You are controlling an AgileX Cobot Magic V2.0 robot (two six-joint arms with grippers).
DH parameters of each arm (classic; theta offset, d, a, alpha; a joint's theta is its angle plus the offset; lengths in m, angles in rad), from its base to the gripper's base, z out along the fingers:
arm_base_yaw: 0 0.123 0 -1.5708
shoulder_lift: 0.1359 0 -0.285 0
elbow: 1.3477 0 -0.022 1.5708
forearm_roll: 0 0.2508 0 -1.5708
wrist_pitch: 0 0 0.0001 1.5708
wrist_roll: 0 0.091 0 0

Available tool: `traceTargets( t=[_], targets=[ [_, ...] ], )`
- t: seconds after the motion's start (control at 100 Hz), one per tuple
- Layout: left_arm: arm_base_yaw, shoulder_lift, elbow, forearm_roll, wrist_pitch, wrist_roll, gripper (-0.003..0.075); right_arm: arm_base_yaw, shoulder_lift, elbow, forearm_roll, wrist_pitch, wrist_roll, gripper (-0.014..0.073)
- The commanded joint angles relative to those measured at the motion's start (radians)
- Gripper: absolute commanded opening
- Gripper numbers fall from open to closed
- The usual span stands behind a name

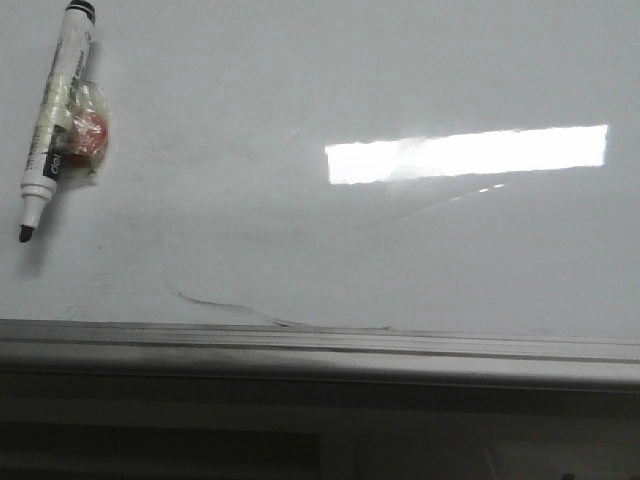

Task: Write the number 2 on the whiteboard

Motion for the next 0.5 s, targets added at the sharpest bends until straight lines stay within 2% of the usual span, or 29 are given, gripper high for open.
traceTargets(
  t=[0.0, 0.28, 0.39, 0.49],
  targets=[
    [-0.006, 0.019, 0.028, 0.003, -0.077, -0.012, -0.0019, -0.005, -0.025, 0.023, -0.014, -0.024, -0.004, -0.0057],
    [-0.006, 0.019, 0.028, 0.003, -0.077, -0.011, -0.0019, -0.005, -0.025, 0.023, -0.014, -0.024, -0.004, -0.0057],
    [-0.006, 0.019, 0.028, 0.102, -0.077, -0.01, -0.0019, -0.005, -0.025, 0.023, -0.014, -0.024, -0.004, -0.0057],
    [-0.006, 0.019, 0.028, 0.101, -0.077, -0.01, -0.0019, -0.005, -0.025, 0.023, -0.014, -0.024, -0.004, -0.0057]
  ],
)
